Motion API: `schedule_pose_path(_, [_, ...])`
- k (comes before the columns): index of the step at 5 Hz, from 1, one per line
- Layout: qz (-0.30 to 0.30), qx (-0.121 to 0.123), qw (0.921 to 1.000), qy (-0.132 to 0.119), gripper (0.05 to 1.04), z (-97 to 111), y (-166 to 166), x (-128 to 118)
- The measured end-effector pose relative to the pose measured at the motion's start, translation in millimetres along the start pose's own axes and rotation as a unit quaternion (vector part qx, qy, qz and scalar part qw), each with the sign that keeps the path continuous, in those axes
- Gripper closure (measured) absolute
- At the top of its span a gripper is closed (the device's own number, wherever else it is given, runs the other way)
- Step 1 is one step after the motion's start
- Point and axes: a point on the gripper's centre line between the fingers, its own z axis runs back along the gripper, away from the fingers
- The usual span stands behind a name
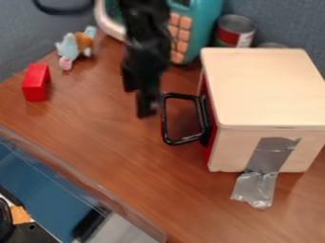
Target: Close the drawer
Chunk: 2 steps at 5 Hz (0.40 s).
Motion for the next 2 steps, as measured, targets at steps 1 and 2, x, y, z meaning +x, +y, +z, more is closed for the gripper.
schedule_pose_path(1, [0.074,0.006,0.9972,0.009,0.083,38.1,16.8,-35.1])
schedule_pose_path(2, [0.092,0.008,0.9957,-0.007,0.083,61.3,14.8,-60.6])
